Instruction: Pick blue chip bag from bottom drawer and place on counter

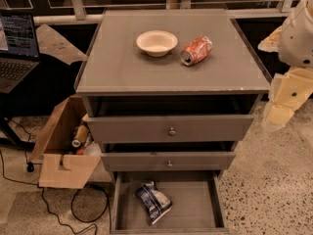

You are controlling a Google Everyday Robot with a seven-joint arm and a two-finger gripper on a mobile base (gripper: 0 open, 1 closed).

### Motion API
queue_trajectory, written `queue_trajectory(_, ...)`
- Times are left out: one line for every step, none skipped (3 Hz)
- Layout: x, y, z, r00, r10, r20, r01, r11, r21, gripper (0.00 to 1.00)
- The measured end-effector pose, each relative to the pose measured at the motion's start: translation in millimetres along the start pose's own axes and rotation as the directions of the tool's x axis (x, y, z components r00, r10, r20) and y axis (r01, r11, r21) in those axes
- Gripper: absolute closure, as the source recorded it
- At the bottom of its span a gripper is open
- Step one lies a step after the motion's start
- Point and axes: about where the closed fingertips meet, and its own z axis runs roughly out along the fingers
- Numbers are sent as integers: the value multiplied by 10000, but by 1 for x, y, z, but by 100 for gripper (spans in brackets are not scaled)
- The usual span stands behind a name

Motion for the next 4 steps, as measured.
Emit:
queue_trajectory(0,0,0,10000,1,1,-1,10000,2,0)
queue_trajectory(-1,-2,-2,9997,190,160,-194,9995,240,0)
queue_trajectory(9,2,-2,9785,1866,884,-1931,9785,724,0)
queue_trajectory(11,-17,-1,8983,3904,2013,-4192,8989,1272,0)
